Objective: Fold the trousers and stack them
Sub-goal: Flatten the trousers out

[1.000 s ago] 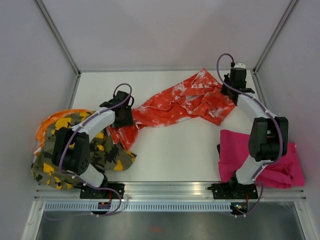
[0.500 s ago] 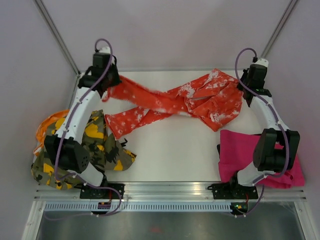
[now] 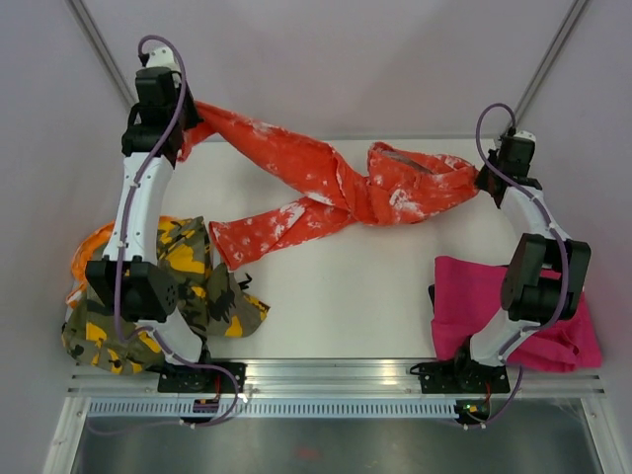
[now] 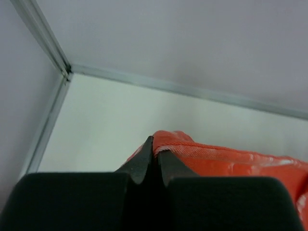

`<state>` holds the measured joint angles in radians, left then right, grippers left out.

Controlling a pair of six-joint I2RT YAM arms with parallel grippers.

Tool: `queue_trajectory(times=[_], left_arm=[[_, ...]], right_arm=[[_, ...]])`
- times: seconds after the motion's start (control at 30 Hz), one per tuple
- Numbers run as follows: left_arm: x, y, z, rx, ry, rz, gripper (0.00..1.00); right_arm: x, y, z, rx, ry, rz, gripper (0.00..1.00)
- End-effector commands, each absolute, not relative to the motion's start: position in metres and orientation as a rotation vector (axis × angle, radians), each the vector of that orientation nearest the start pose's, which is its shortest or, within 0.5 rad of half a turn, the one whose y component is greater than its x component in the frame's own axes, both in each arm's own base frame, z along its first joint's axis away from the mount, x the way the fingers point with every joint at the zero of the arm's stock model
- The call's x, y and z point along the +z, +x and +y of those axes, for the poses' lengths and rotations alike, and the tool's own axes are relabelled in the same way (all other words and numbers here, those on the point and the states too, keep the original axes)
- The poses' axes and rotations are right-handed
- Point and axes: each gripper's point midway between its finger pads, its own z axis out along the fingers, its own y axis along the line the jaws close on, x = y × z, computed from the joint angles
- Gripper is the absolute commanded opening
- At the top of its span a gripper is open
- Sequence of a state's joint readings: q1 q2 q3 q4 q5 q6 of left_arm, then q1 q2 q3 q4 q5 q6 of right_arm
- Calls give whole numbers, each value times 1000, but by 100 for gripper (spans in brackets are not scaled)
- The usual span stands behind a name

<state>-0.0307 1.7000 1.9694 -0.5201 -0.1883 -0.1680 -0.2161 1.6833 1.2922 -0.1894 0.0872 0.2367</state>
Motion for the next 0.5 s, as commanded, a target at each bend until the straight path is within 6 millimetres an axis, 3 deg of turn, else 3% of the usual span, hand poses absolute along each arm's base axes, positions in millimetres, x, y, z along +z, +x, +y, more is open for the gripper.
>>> queue_trajectory(times=[0.0, 0.03, 0.07, 0.1, 0.13, 0.17, 0.2, 0.27, 0.3, 0.33, 0.4, 0.43, 0.47], left_arm=[[378, 500, -7, -83, -172, 1849, 2], [365, 494, -14, -120, -162, 1881, 2], [367, 486, -27, -197, -120, 1884, 2], [383, 467, -35, -247, -106, 1853, 2], [372, 455, -47, -317, -68, 1881, 2], [375, 444, -56, -358, -44, 1876, 2], [381, 424, -64, -383, -14, 1860, 2], [386, 401, -87, -457, 77, 1848, 2], [385, 389, -94, -487, 103, 1861, 2], [391, 375, -103, -533, 142, 1854, 2], [394, 360, -116, -578, 162, 1876, 2], [394, 350, -122, -595, 173, 1901, 2], [396, 340, -134, -610, 196, 1908, 2]], right_arm=[[149, 463, -114, -88, 598, 2116, 0], [142, 456, -117, -95, 648, 2119, 0], [137, 451, -120, -107, 681, 2122, 1], [128, 442, -126, -129, 730, 2134, 6], [124, 435, -135, -125, 805, 2129, 10], [116, 428, -137, -114, 840, 2155, 17], [110, 422, -138, -51, 865, 2171, 36], [112, 416, -131, 20, 843, 2211, 54], [133, 426, -115, 111, 751, 2207, 72], [147, 430, -110, 116, 704, 2208, 80], [173, 429, -101, 65, 618, 2227, 89], [211, 439, -93, 29, 563, 2161, 92], [227, 441, -90, 8, 540, 2134, 95]])
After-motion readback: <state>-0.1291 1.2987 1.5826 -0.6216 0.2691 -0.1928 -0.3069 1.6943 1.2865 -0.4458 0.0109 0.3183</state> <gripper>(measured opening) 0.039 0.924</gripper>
